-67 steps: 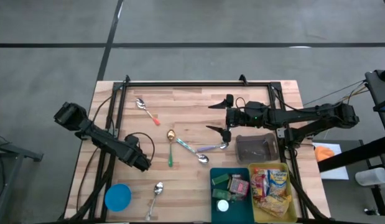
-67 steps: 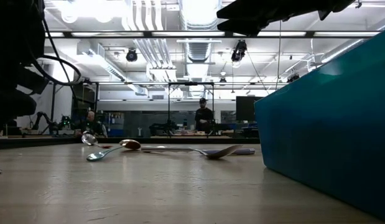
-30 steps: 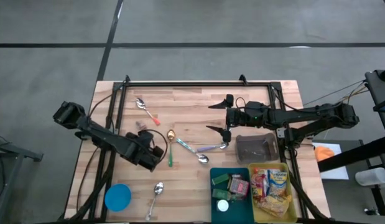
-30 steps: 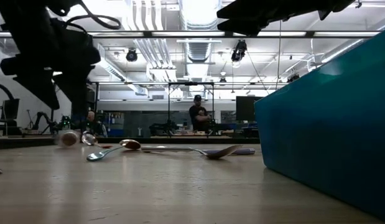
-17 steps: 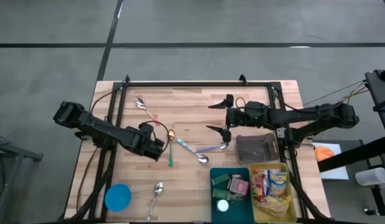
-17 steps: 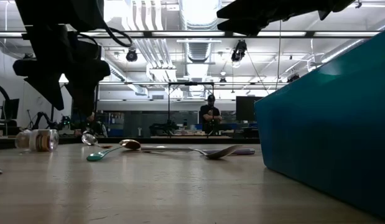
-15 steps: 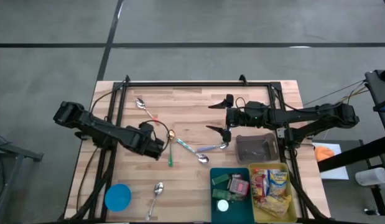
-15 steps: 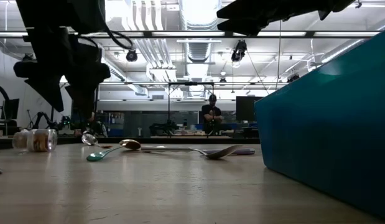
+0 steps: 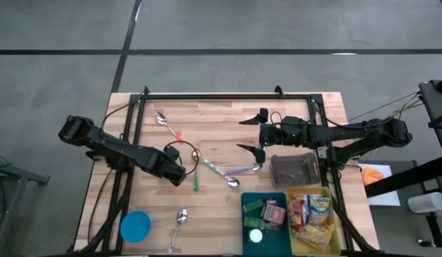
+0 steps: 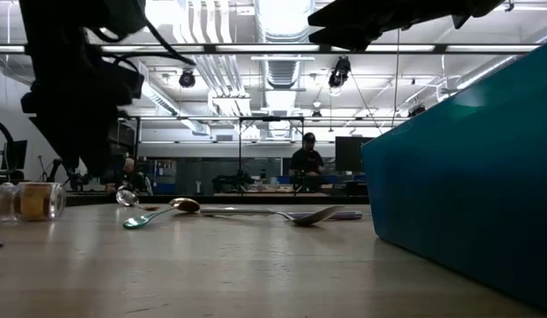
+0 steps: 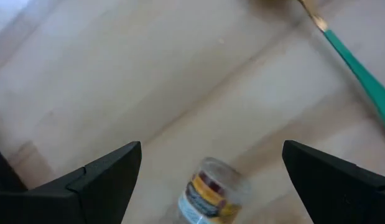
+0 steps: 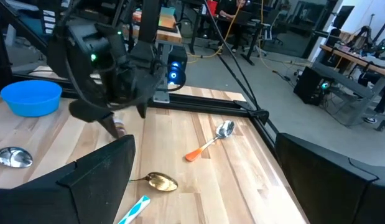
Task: Pick & Place Food Item
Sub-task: Put the brown seasoning bottle into the blue bin
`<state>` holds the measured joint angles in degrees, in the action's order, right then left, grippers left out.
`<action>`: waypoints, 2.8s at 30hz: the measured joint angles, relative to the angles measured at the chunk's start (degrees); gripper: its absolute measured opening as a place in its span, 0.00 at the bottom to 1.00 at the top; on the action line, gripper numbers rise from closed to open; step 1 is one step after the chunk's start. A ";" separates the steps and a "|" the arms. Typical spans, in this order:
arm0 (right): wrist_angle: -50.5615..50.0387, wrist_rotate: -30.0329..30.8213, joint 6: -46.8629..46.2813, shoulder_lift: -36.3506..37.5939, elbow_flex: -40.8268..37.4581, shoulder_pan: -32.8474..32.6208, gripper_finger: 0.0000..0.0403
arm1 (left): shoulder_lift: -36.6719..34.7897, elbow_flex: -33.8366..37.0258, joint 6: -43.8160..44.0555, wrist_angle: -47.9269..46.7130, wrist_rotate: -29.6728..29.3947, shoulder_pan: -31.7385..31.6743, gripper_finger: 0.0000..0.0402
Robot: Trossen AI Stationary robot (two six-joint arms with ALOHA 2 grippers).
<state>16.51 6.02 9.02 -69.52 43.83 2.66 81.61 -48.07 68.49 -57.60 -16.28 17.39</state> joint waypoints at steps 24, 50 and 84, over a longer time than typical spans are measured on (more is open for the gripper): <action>0.02 -0.02 0.00 -0.02 0.00 0.00 0.96 | 2.87 3.61 -1.08 13.47 8.69 15.74 0.98; 0.01 0.00 0.00 -0.02 -0.01 0.00 0.96 | 7.67 4.26 -0.52 19.49 9.88 15.65 0.98; 0.02 0.00 0.00 -0.02 -0.02 0.00 0.96 | 7.62 4.28 3.56 16.89 9.84 15.65 0.50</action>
<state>16.53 6.02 9.02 -69.54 43.81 2.66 89.23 -43.79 72.05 -40.71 -6.44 33.04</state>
